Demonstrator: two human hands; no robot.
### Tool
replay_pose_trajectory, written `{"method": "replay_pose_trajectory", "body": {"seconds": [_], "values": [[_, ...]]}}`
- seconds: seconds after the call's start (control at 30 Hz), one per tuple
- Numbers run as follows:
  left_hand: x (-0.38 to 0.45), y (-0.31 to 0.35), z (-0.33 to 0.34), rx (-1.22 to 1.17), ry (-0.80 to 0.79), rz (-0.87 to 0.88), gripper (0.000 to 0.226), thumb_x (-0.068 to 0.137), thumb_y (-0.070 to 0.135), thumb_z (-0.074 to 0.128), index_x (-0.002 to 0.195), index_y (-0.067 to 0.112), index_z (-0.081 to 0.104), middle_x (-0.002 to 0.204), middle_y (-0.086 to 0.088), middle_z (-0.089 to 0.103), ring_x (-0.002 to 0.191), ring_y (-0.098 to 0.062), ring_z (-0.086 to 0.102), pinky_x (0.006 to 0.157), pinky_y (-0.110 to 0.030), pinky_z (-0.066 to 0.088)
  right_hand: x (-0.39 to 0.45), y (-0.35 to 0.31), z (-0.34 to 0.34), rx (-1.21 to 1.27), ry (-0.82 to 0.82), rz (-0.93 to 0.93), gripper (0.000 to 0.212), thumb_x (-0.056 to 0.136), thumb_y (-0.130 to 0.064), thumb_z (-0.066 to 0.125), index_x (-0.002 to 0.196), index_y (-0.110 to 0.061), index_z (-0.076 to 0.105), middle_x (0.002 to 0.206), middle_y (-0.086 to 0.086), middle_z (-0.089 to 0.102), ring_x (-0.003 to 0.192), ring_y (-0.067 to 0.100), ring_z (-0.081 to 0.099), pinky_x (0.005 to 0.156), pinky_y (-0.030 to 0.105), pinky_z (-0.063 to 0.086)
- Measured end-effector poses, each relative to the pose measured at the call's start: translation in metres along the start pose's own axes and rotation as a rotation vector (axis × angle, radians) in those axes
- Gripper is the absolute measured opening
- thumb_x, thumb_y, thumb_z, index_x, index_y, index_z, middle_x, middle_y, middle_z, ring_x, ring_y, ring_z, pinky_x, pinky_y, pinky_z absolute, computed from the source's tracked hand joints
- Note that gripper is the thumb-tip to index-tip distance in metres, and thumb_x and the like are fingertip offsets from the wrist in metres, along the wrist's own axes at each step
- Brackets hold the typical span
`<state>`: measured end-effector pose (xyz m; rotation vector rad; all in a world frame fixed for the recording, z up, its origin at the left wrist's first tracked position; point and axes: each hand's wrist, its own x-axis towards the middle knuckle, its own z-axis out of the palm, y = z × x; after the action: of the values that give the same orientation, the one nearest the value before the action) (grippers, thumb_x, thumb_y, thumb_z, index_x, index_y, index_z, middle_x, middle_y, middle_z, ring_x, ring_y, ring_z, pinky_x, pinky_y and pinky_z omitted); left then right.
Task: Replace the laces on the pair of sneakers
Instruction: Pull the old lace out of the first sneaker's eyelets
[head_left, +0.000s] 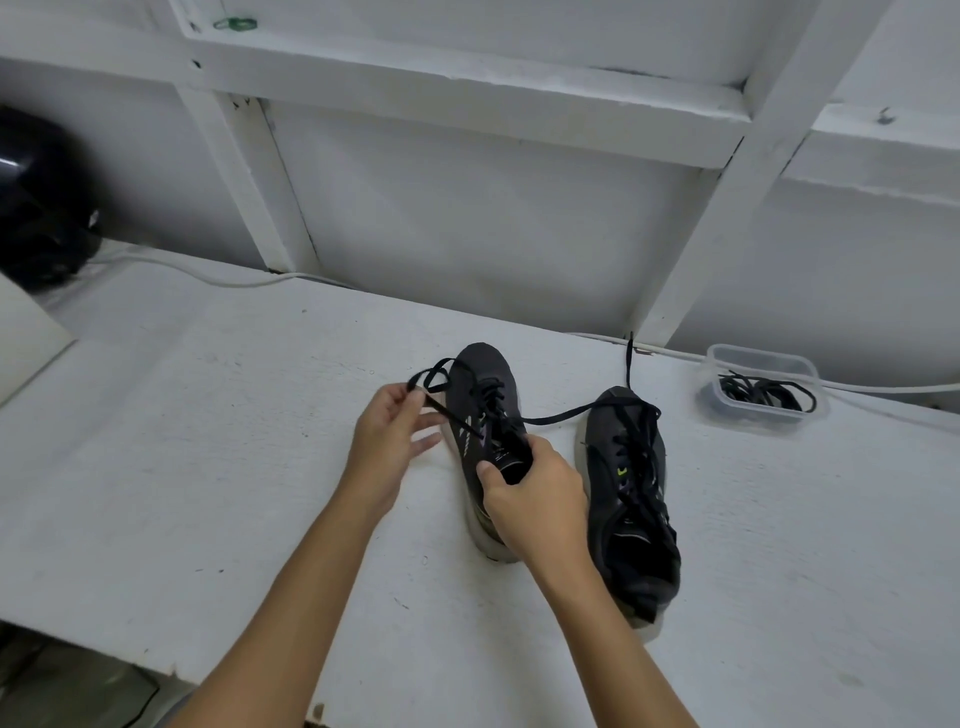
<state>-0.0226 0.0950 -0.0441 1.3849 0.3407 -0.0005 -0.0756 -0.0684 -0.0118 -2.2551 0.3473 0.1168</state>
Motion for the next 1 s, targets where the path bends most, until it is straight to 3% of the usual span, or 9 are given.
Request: {"method": "replay_pose_trajectory", "body": {"seconds": [0.13, 0.23, 0.3, 0.37, 0.47, 0.6, 0.73, 0.87, 1.0], "values": [[0.0, 0.002, 0.005, -0.042, 0.073, 0.005, 0.01, 0.105, 0.023, 0.049, 0.105, 0.016, 0.057, 0.09, 0.009, 0.07, 0.083, -0.008, 0.072, 0.074, -0.031, 0.061, 0.0, -0.002, -0.001, -0.007, -0.001, -0.003, 0.04, 0.089, -0.042, 0.069, 0.125, -0.027, 0.06, 0.113, -0.011, 0.068, 0.109, 0.013, 0.061, 0.091, 0.027, 0.046], [-0.003, -0.001, 0.012, 0.013, 0.024, -0.03, 0.012, 0.105, 0.028, 0.049, 0.106, 0.018, 0.057, 0.088, 0.009, 0.07, 0.081, -0.006, 0.07, 0.07, -0.027, 0.058, -0.002, -0.002, -0.005, 0.036, -0.036, -0.04, 0.05, 0.09, -0.042, 0.068, 0.135, -0.026, 0.053, 0.117, -0.011, 0.067, 0.112, 0.014, 0.061, 0.098, 0.033, 0.049], [-0.006, -0.003, 0.015, 0.05, -0.024, -0.051, 0.012, 0.105, 0.03, 0.05, 0.106, 0.02, 0.057, 0.091, 0.005, 0.069, 0.081, -0.007, 0.069, 0.07, -0.028, 0.056, -0.003, 0.0, -0.012, 0.099, -0.058, -0.06, 0.054, 0.092, -0.044, 0.066, 0.141, -0.032, 0.046, 0.11, -0.019, 0.063, 0.104, 0.014, 0.064, 0.095, 0.034, 0.051], [-0.009, -0.004, 0.016, 0.064, -0.045, -0.06, 0.011, 0.105, 0.029, 0.05, 0.106, 0.02, 0.057, 0.091, 0.005, 0.069, 0.081, -0.009, 0.068, 0.071, -0.03, 0.055, 0.002, 0.002, -0.02, 0.136, -0.02, -0.097, 0.038, 0.094, -0.038, 0.064, 0.13, -0.036, 0.054, 0.101, -0.02, 0.059, 0.092, 0.015, 0.064, 0.087, 0.032, 0.051], [-0.014, -0.005, 0.018, 0.083, -0.058, -0.067, 0.014, 0.105, 0.028, 0.049, 0.11, 0.018, 0.057, 0.095, 0.003, 0.069, 0.083, -0.008, 0.068, 0.073, -0.029, 0.055, 0.016, 0.007, -0.03, -0.043, 0.01, -0.209, 0.015, 0.094, -0.027, 0.066, 0.107, -0.034, 0.071, 0.108, -0.014, 0.058, 0.097, 0.007, 0.055, 0.082, 0.027, 0.044], [-0.02, -0.008, 0.018, 0.186, -0.196, -0.086, 0.019, 0.101, 0.027, 0.058, 0.118, 0.02, 0.063, 0.102, 0.004, 0.071, 0.089, -0.006, 0.066, 0.079, -0.028, 0.055, 0.029, 0.002, -0.035, -0.365, -0.174, -0.29, 0.024, 0.093, -0.04, 0.068, 0.116, -0.035, 0.072, 0.113, -0.009, 0.05, 0.11, 0.013, 0.05, 0.083, 0.033, 0.048], [-0.023, -0.006, 0.015, 0.234, -0.272, -0.071, 0.024, 0.093, 0.021, 0.07, 0.116, 0.029, 0.068, 0.099, 0.014, 0.073, 0.098, -0.005, 0.067, 0.075, -0.016, 0.052, 0.038, -0.005, -0.034, -0.406, -0.22, -0.33, 0.02, 0.098, -0.038, 0.063, 0.113, -0.031, 0.074, 0.109, -0.001, 0.05, 0.107, 0.021, 0.055, 0.082, 0.035, 0.051], [-0.024, -0.005, 0.014, 0.272, -0.257, 0.0, 0.039, 0.09, 0.021, 0.074, 0.12, 0.041, 0.061, 0.108, 0.011, 0.073, 0.103, -0.005, 0.067, 0.087, -0.022, 0.054, 0.041, -0.005, -0.029, -0.411, -0.19, -0.346, 0.018, 0.1, -0.033, 0.058, 0.108, -0.028, 0.073, 0.104, 0.0, 0.048, 0.098, 0.022, 0.057, 0.075, 0.034, 0.049], [-0.025, -0.009, 0.017, 0.232, -0.227, 0.025, 0.042, 0.09, 0.018, 0.074, 0.119, 0.046, 0.061, 0.106, 0.012, 0.074, 0.104, -0.003, 0.068, 0.095, -0.027, 0.053, 0.041, -0.008, -0.025, -0.466, -0.148, -0.328, 0.017, 0.099, -0.04, 0.056, 0.107, -0.038, 0.07, 0.103, -0.004, 0.048, 0.097, 0.023, 0.059, 0.069, 0.031, 0.04]]}}
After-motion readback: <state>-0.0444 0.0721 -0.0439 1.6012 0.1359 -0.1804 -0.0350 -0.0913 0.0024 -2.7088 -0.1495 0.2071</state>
